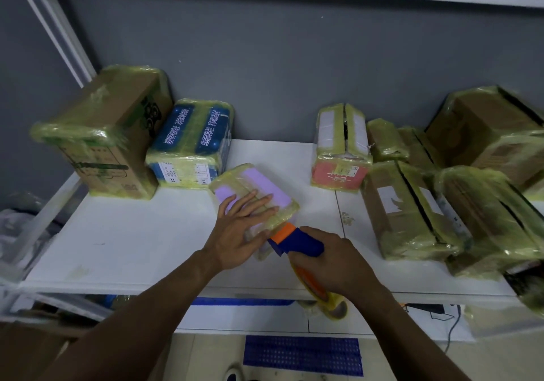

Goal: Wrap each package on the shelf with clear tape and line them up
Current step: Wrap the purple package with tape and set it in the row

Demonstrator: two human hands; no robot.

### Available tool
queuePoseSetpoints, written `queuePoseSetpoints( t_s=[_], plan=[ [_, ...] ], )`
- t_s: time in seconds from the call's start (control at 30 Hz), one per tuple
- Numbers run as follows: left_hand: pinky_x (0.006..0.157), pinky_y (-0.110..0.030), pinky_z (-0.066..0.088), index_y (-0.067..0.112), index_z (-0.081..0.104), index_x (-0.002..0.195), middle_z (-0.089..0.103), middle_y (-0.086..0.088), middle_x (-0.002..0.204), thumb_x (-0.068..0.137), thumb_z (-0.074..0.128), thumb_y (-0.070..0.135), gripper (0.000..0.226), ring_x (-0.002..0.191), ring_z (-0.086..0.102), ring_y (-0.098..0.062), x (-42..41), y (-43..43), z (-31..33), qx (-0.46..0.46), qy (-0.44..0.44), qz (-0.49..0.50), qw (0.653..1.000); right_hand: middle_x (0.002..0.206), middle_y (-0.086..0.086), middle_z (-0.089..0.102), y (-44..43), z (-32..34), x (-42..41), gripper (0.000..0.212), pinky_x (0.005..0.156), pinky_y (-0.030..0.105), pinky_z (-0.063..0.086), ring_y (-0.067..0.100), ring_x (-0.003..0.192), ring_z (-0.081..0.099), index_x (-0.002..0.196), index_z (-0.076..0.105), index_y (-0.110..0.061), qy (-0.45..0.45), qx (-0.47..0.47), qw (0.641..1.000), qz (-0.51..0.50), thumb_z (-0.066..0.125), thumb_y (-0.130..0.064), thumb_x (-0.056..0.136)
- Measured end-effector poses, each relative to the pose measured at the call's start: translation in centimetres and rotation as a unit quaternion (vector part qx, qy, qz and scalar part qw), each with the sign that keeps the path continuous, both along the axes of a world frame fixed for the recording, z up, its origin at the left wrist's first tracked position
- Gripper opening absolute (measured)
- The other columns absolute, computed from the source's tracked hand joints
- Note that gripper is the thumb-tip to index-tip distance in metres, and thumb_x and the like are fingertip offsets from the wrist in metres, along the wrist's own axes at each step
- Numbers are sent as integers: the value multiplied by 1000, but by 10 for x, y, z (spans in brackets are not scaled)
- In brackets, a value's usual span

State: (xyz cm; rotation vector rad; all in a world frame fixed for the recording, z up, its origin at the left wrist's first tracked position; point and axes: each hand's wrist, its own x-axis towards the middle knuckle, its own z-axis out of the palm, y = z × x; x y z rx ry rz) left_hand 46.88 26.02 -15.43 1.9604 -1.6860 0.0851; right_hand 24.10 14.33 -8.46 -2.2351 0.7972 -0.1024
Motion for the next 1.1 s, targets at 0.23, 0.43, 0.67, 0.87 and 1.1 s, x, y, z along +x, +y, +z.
queuePoseSetpoints(
  t_s=[0.23,0.43,0.67,0.87,1.1],
  plan=[
    [122,-49,12,39,46,149,31,18,162,98,42,61,56,154,15,-8,1,-3,0,8,9,20,1000,87,-15,69,3,-1,2,30,74,32,57,6,77,65,115,57,-42,17,-62,998,9,63,-58,91],
    [121,-55,20,38,66,132,49,19,149,83,56,76,63,149,31,-8,-15,-13,4,-44,22,107,993,83,-18,67,-6,1,-11,34,68,25,49,2,74,64,112,58,-44,7,-50,999,-5,54,-64,85],
    [123,-60,3,43,61,133,40,25,153,80,64,72,61,153,20,-14,-30,-14,6,4,42,170,985,81,-14,67,-33,-1,-29,18,72,31,53,3,72,65,101,58,-40,-38,-38,996,-76,61,-55,91],
    [119,-64,22,27,57,143,38,13,158,97,63,38,47,154,21,-25,-55,-21,10,0,105,184,977,94,-33,66,-34,-10,-24,46,69,13,46,-9,87,65,119,46,-69,-133,49,976,-164,75,-51,89],
    [108,-58,44,20,55,145,43,2,157,97,67,30,50,149,33,-26,-63,-14,-2,-52,88,188,977,78,-6,70,-39,-36,-30,35,65,24,51,7,69,68,114,62,-17,-111,99,972,-180,74,-42,92]
  ],
)
